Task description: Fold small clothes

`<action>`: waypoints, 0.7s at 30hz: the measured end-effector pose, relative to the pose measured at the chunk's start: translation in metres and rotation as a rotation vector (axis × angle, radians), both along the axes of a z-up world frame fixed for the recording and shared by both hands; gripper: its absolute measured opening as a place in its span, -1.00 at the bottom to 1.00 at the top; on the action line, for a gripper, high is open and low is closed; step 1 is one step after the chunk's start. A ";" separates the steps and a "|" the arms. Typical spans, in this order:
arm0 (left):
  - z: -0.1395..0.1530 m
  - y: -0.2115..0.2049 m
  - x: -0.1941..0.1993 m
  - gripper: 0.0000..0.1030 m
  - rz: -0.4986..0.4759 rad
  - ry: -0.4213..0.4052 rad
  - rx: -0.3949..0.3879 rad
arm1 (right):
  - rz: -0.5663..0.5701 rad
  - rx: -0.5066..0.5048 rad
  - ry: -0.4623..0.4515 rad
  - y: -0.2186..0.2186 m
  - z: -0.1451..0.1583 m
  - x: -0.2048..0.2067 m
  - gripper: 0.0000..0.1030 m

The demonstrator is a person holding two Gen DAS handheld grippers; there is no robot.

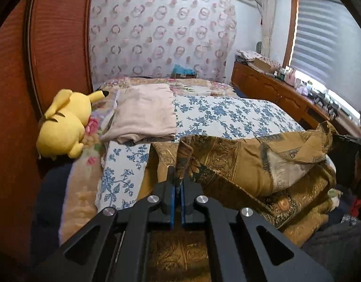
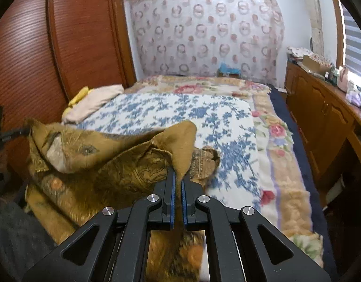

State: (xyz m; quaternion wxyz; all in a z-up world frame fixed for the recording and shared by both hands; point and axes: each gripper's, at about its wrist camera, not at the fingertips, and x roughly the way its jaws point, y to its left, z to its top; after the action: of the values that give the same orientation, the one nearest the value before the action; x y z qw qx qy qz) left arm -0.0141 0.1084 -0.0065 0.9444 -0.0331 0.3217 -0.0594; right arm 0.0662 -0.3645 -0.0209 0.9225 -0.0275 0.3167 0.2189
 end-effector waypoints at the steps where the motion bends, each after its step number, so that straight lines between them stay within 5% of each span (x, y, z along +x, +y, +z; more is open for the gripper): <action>1: 0.002 -0.001 -0.002 -1.00 -0.007 -0.003 0.002 | 0.008 -0.006 0.012 -0.001 0.000 -0.002 -0.96; 17: 0.037 0.001 -0.029 -0.85 -0.001 -0.098 -0.002 | 0.025 -0.052 -0.037 -0.003 0.019 -0.034 -0.85; 21: 0.045 0.002 -0.033 -0.62 -0.001 -0.118 -0.024 | 0.001 -0.056 -0.076 -0.010 0.032 -0.033 -0.67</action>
State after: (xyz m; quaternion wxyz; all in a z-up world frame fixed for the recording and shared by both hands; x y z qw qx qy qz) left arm -0.0468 0.1102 0.0381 0.9612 -0.0406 0.2647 -0.0657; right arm 0.0330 -0.3748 0.0113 0.9326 -0.0616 0.2874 0.2095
